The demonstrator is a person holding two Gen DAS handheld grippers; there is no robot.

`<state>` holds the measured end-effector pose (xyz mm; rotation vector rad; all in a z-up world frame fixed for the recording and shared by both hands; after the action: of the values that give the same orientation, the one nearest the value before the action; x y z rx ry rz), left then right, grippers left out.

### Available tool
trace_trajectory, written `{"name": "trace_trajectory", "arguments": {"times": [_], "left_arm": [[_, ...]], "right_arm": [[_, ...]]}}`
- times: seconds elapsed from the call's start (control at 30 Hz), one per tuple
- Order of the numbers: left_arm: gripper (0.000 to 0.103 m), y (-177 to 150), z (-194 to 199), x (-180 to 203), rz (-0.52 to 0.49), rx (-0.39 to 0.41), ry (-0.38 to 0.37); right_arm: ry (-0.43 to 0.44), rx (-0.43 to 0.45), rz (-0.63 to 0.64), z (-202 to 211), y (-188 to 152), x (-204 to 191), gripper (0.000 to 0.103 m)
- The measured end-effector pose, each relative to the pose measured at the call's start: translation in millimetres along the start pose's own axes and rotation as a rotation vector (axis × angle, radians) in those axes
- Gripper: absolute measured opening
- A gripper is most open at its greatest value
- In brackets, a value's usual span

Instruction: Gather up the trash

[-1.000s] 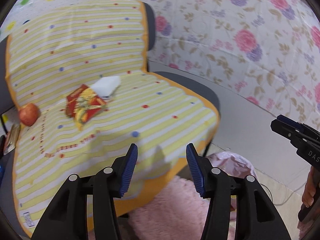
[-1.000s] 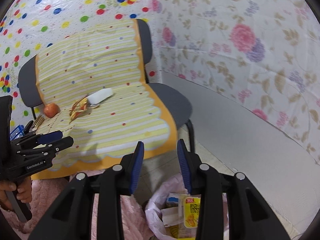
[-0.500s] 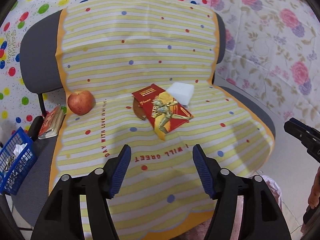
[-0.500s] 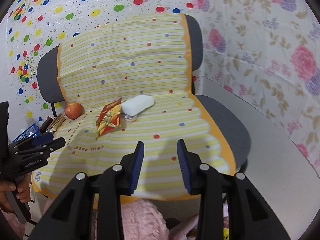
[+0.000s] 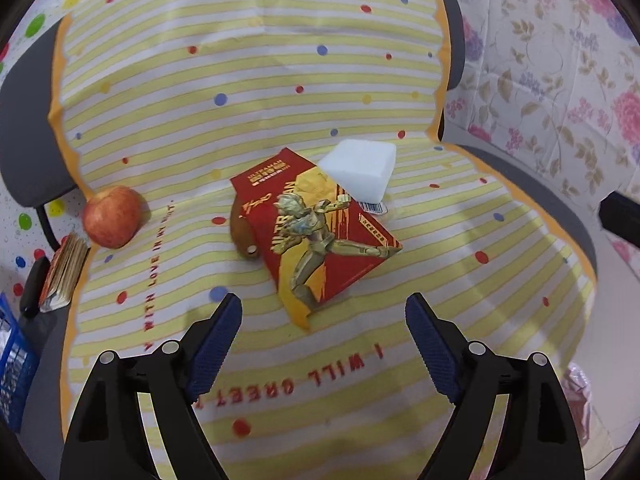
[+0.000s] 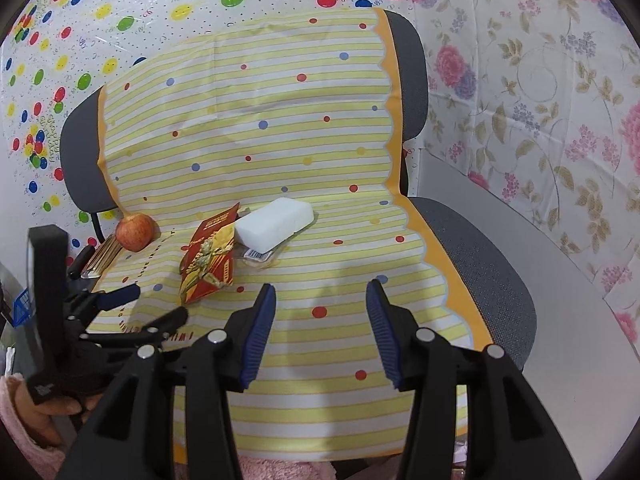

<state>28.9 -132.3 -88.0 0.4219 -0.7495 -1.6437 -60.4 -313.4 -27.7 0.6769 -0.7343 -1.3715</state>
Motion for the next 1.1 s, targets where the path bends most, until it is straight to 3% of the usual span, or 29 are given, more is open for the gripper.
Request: {"name": "trace_trajectory", "arguments": {"times": [0.3, 0.4, 0.57, 0.7, 0.9, 1.1], "left_arm": [[0.084, 13, -52, 17, -0.072, -0.027, 0.095], [0.082, 18, -58, 12, -0.046, -0.042, 0.074], [0.065, 28, -59, 5, -0.035, -0.043, 0.067], [0.040, 34, -51, -7, -0.004, -0.021, 0.052], [0.002, 39, -14, -39, 0.072, 0.073, 0.042], [0.000, 43, 20, -76, 0.173, 0.135, 0.015]], "right_arm": [[-0.011, -0.005, -0.028, -10, 3, 16, 0.047], [-0.011, -0.011, -0.031, -13, 2, 19, 0.047], [-0.011, -0.017, -0.033, -16, 2, 18, 0.047], [-0.005, -0.016, -0.022, -14, 2, 12, 0.047], [0.006, -0.010, 0.007, -9, 4, -1, 0.047], [0.033, -0.008, 0.034, -19, 12, -18, 0.047]]}}
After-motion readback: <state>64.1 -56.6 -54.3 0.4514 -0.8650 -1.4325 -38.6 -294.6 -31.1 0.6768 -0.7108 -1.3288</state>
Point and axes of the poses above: each gripper's, at about its wrist camera, not at the fingertips, and z roughly against the way its jaws point, x to its right, y to its top, the point moved 1 cm from there along -z, roughly the way its jaws point, and after that the axes turned 13 degrees about z, right-handed, at the moved point
